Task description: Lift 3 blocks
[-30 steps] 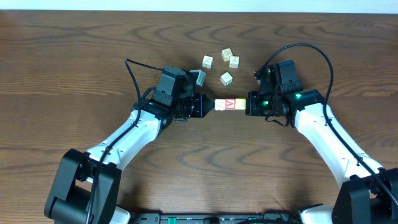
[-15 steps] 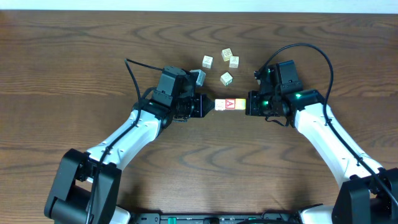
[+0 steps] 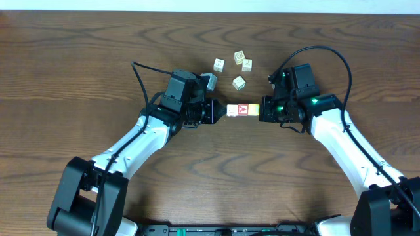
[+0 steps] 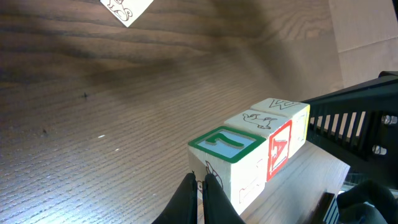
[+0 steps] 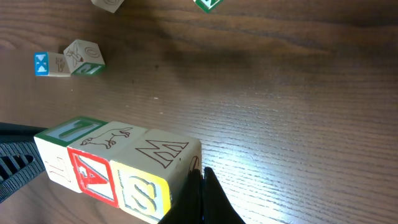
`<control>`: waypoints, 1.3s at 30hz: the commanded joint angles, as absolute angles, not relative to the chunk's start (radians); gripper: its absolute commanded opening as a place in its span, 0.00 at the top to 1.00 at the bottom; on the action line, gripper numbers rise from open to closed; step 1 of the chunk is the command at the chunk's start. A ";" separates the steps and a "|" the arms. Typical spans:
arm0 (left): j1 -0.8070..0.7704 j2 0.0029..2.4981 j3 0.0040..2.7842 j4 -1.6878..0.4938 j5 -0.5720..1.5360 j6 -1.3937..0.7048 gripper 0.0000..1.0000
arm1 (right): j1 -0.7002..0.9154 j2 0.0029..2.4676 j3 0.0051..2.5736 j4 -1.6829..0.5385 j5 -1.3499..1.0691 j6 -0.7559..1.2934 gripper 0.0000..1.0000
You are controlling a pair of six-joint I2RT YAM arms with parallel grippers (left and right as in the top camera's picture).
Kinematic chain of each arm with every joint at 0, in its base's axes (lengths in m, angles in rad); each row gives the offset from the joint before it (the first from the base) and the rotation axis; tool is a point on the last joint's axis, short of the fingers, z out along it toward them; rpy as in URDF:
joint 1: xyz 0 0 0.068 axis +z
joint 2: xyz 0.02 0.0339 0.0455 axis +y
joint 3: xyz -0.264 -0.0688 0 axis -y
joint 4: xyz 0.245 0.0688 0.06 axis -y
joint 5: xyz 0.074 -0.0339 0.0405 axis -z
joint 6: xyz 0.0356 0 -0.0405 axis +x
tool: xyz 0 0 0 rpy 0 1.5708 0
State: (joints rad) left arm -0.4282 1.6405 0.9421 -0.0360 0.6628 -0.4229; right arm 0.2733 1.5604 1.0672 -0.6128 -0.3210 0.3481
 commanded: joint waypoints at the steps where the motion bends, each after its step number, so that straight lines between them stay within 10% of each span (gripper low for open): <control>1: -0.456 1.618 0.962 -0.025 0.713 -0.431 0.93 | 0.316 1.535 1.102 -0.614 -0.426 0.339 0.99; 39: -0.456 1.618 0.962 -0.044 0.691 -0.431 0.93 | 0.316 1.535 1.102 -0.622 -0.419 0.336 0.99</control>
